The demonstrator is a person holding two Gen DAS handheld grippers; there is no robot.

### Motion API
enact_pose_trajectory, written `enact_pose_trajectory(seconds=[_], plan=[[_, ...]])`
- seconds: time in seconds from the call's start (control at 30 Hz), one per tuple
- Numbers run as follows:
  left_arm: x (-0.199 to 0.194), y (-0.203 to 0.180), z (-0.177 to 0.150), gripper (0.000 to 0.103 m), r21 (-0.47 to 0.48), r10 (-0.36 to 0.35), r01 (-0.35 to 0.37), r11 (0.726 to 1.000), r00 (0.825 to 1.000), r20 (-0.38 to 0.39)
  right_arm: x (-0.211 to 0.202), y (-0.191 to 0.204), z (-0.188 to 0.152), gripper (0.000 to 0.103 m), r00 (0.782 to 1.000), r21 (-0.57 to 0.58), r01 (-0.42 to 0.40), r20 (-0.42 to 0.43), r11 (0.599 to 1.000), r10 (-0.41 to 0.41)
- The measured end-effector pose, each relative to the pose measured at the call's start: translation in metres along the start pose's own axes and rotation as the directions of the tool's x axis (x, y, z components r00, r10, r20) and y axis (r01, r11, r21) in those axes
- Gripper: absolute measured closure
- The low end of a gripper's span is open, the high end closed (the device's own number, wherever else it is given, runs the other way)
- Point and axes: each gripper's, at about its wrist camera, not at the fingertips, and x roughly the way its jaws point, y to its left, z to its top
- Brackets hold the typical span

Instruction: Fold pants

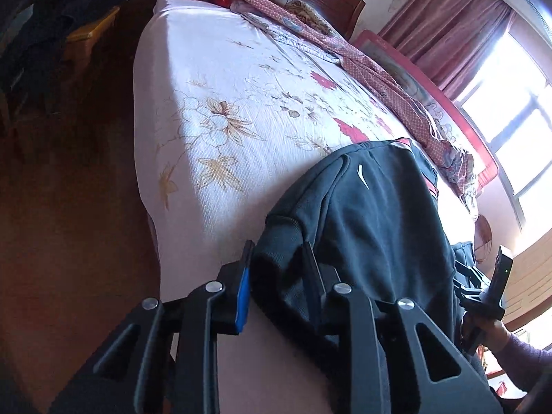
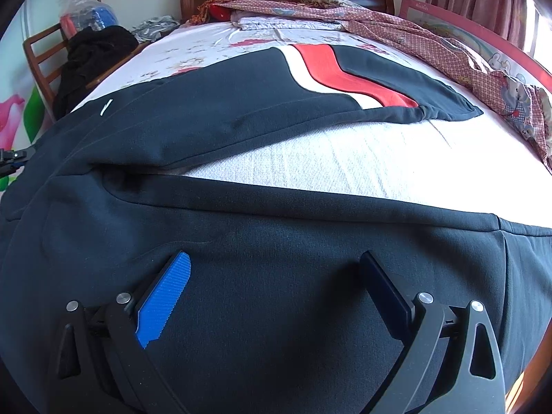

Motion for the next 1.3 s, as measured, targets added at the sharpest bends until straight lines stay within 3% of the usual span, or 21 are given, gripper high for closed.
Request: enact_pose_trajectory(seconds=[0.1,0.23,0.3,0.4,0.5,0.67,0.8,0.87,0.9,1.03,1.1,1.13,1.2,1.23,1.3], plan=[[-0.002,-0.014,0.003,0.09,0.023,0.081,-0.081,0.996,0.997,0.014,-0.001,-0.001,0.0,0.006,1.0,0.004,-0.005,0.002,1.0,0.004],[-0.028,-0.056,0.003,0.093,0.043,0.208,-0.217,0.975,0.966,0.153,-0.002,-0.002,0.0,0.006,1.0,0.009,-0.01,0.006,1.0,0.01],[-0.05,-0.082,-0.001,0.093,0.059,0.2,-0.22,0.974,0.95,0.238,-0.003,-0.006,0.003,0.006,1.0,0.033,-0.029,-0.006,0.999,0.029],[-0.082,-0.123,-0.013,0.093,0.113,0.112,-0.157,0.981,0.937,0.33,-0.009,-0.021,0.017,0.006,0.993,0.139,-0.092,-0.061,0.986,0.101],[-0.107,-0.16,-0.032,0.093,0.198,-0.006,-0.069,0.978,0.934,0.356,-0.014,-0.06,0.031,0.006,0.969,0.396,-0.188,-0.073,0.899,0.235],[-0.122,-0.203,-0.072,0.093,0.35,-0.14,0.032,0.936,0.948,0.287,0.009,-0.128,0.082,0.006,0.928,0.705,-0.242,-0.034,0.667,0.372],[-0.121,-0.221,-0.104,0.093,0.424,-0.157,0.049,0.904,0.962,0.223,0.037,-0.153,0.144,0.006,0.935,0.766,-0.223,-0.007,0.603,0.355],[-0.116,-0.225,-0.116,0.093,0.443,-0.151,0.054,0.895,0.971,0.187,0.056,-0.159,0.168,0.006,0.929,0.811,-0.204,-0.016,0.548,0.369],[-0.114,-0.226,-0.121,0.093,0.446,-0.146,0.055,0.893,0.974,0.172,0.065,-0.16,0.179,0.006,0.93,0.817,-0.184,-0.035,0.547,0.365],[-0.108,-0.233,-0.136,0.093,0.496,-0.115,0.031,0.868,0.983,0.141,0.092,-0.15,0.213,0.006,0.947,0.757,0.007,-0.216,0.653,0.239],[-0.107,-0.234,-0.139,0.093,0.499,-0.12,0.039,0.866,0.984,0.131,0.105,-0.144,0.217,0.006,0.934,0.706,0.115,-0.317,0.699,0.167],[-0.108,-0.234,-0.138,0.093,0.49,-0.125,0.045,0.871,0.984,0.13,0.11,-0.145,0.212,0.006,0.921,0.699,0.161,-0.36,0.697,0.149],[-0.109,-0.229,-0.133,0.093,0.472,-0.127,0.049,0.88,0.982,0.137,0.114,-0.154,0.198,0.006,0.918,0.724,0.168,-0.362,0.669,0.161],[-0.109,-0.226,-0.13,0.093,0.464,-0.124,0.042,0.885,0.982,0.146,0.113,-0.156,0.193,0.009,0.928,0.737,0.148,-0.335,0.659,0.165],[-0.111,-0.221,-0.124,0.093,0.451,-0.118,0.034,0.892,0.98,0.16,0.116,-0.158,0.19,0.029,0.937,0.727,0.096,-0.297,0.68,0.185]])
